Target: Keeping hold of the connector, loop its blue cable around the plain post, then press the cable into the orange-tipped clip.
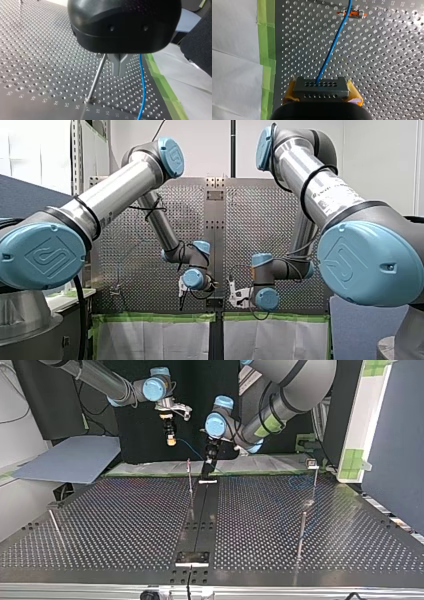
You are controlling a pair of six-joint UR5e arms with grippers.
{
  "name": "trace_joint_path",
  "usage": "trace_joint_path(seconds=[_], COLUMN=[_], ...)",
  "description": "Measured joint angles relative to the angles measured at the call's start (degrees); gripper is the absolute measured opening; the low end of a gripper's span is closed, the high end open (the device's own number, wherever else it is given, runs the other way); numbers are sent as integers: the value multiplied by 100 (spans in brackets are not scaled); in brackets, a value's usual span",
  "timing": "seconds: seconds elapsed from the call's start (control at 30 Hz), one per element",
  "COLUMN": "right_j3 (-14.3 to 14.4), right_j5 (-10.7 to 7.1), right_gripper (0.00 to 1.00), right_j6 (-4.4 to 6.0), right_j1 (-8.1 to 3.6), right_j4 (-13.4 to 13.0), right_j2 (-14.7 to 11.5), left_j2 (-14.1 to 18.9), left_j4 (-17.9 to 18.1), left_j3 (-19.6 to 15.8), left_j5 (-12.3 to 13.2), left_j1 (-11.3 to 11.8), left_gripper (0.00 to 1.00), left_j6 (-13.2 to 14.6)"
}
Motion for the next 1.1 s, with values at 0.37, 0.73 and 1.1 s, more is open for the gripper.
trace_joint_path(seconds=[0.37,0.73,1.1], right_j3=[-2,-3,0], right_j5=[-81,-147,-386], right_gripper=[0,0,0], right_j6=[2,-9,-34], right_j1=[4,49,100], right_j4=[-105,-187,-266], right_j2=[6,6,1], left_j2=[0,-7,-267], left_j4=[-253,-738,-1012], left_j3=[3,4,297], left_j5=[50,63,245], left_j1=[25,64,131], left_gripper=[24,90,96], left_j6=[66,445,381])
